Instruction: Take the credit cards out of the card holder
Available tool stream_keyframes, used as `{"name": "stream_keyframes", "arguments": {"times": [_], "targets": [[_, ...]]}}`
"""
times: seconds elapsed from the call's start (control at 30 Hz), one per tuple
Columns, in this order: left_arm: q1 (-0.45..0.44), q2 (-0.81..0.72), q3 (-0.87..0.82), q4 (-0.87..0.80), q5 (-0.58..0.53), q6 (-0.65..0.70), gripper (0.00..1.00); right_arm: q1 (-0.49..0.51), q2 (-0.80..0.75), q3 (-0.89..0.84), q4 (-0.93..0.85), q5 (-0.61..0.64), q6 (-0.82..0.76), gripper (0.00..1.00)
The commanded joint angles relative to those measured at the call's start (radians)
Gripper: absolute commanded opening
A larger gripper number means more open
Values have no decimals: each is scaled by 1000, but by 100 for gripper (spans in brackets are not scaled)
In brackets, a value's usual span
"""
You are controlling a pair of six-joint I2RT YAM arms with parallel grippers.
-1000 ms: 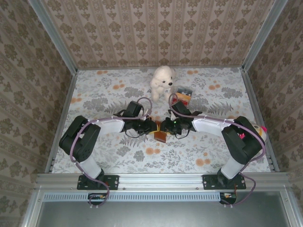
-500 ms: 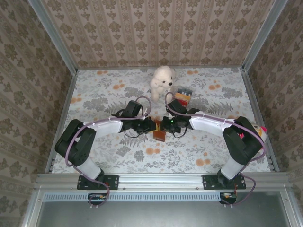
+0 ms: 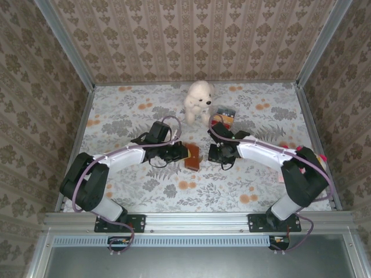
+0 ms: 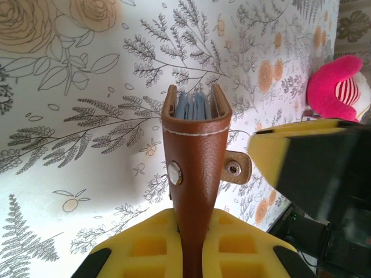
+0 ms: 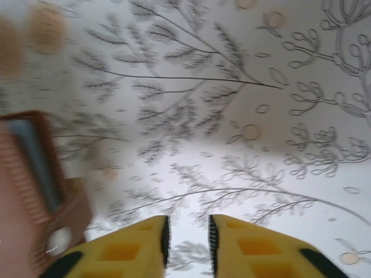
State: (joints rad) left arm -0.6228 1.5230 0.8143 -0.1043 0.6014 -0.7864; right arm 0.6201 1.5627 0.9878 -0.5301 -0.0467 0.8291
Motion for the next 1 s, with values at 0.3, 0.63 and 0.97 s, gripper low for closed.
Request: {"name": "stream_keyframes", "arguments": {"times": [0.3,0.63,0.97], "targets": [[12,-12,32,-78,7,83,0,45,-33,-40,225,-185,17,51],[14,-21,31,-83,19,77,0,66,100,33,143,-110,34,33],[21,-7,37,-80,19,83,1,70,136,41,168,-130,38,18]]}}
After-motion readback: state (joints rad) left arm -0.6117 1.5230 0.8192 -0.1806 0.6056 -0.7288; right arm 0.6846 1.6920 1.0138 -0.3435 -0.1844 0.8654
